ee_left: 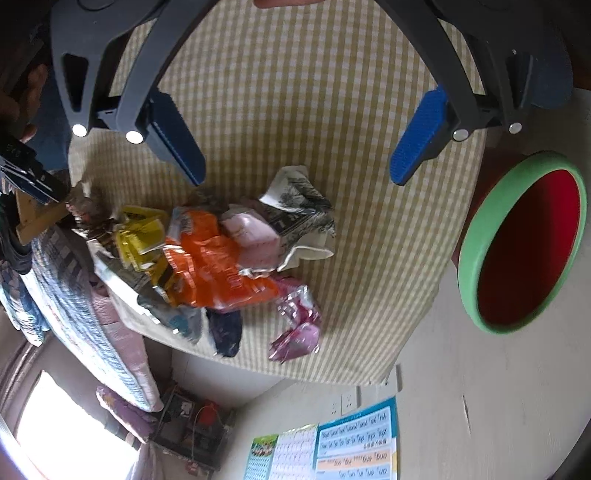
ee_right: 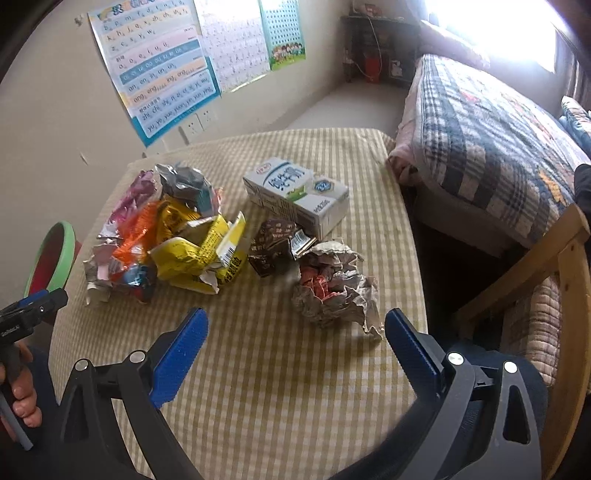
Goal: Collect trash
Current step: 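Grasp the white newspaper wrapper with the left tool while the right tool grasps the crumpled foil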
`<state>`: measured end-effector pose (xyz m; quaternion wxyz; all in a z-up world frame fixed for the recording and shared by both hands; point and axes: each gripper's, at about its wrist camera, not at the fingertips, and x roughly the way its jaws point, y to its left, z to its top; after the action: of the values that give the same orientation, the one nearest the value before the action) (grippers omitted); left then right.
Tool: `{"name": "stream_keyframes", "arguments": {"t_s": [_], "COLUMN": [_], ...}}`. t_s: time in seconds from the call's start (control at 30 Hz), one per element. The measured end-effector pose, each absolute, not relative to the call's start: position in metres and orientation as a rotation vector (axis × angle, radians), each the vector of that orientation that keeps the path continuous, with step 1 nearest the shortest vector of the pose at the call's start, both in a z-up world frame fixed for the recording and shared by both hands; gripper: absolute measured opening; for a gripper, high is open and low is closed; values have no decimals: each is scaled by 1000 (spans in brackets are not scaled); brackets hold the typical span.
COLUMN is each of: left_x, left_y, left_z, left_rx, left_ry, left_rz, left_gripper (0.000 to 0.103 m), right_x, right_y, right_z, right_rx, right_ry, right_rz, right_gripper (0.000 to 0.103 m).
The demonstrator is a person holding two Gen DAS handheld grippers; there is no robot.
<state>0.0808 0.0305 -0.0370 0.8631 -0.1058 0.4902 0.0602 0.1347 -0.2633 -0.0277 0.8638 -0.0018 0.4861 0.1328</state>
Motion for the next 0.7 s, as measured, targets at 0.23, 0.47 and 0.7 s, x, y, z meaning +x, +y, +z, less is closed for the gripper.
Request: {"name": "stream_keyframes", "arguments": {"t_s": [0.23,0.47,0.7], "left_x": [95,107,108], "left_y": [37,42,49], "left_z": [-58,-75,-82], "left_rx": [-239,-269,-325], "left_ry": [1062,1099,1106], "left_rz": [124,113,96], "left_gripper": [97,85,56], "right_x": [148,165,174], "right_y": [-266,-264,-256], "right_z": [-40,-53,-62], "right_rx": [-17,-36,-55], "right_ry": [1043,1078,1098], "right_rz": [241,229,255], "right_gripper": [93,92,78]}}
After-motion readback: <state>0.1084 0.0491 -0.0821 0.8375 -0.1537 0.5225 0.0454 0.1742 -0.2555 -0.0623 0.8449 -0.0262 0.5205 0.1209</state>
